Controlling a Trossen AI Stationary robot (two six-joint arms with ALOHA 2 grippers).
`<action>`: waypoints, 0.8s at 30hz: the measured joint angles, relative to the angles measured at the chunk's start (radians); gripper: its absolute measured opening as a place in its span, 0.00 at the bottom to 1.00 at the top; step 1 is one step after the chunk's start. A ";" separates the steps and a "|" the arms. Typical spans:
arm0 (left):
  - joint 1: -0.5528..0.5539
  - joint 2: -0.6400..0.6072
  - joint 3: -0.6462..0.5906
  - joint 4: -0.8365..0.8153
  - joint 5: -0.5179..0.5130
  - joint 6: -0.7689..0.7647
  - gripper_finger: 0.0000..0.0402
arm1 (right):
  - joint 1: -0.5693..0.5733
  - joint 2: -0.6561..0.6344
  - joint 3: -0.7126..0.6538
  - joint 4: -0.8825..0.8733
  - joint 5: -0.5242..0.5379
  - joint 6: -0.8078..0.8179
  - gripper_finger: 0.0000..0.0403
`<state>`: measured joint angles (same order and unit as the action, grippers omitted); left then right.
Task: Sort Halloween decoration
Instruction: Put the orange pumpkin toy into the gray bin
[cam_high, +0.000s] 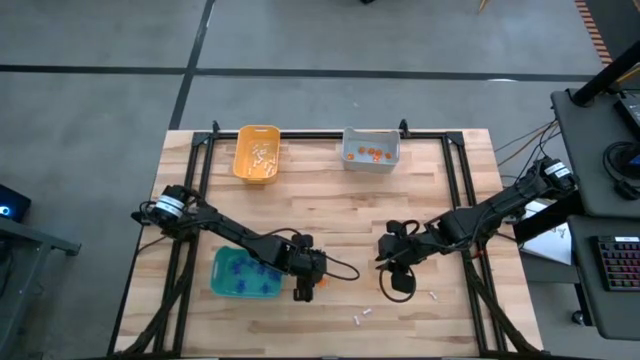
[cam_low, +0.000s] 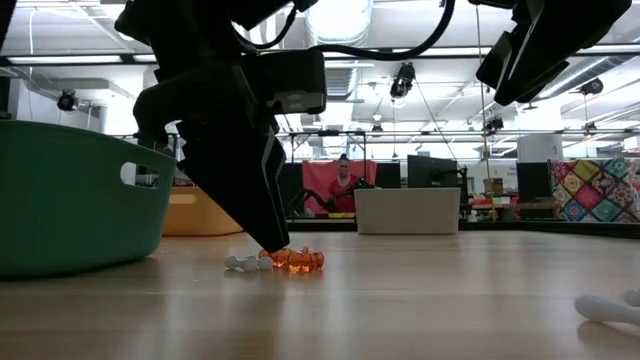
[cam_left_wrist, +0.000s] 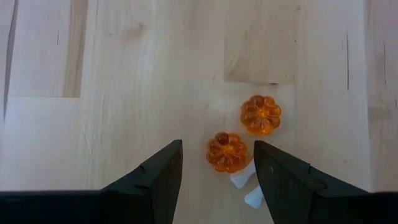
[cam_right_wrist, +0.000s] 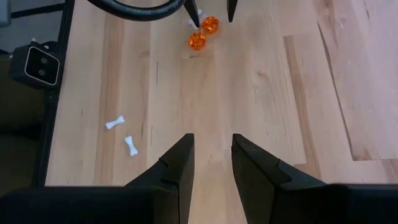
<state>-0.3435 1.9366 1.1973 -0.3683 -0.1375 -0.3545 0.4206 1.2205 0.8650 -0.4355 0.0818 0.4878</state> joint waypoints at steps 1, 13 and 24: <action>0.000 0.000 -0.001 0.000 0.000 -0.003 0.45 | 0.000 0.000 0.000 0.000 0.000 0.000 0.24; 0.000 0.000 -0.002 0.001 0.000 -0.018 0.45 | 0.000 0.000 0.000 0.000 0.026 0.000 0.24; 0.000 0.035 -0.001 0.046 0.007 -0.022 0.45 | 0.000 0.000 0.000 0.000 0.026 0.000 0.24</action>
<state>-0.3434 1.9719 1.1962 -0.3225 -0.1307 -0.3764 0.4202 1.2205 0.8650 -0.4351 0.1081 0.4873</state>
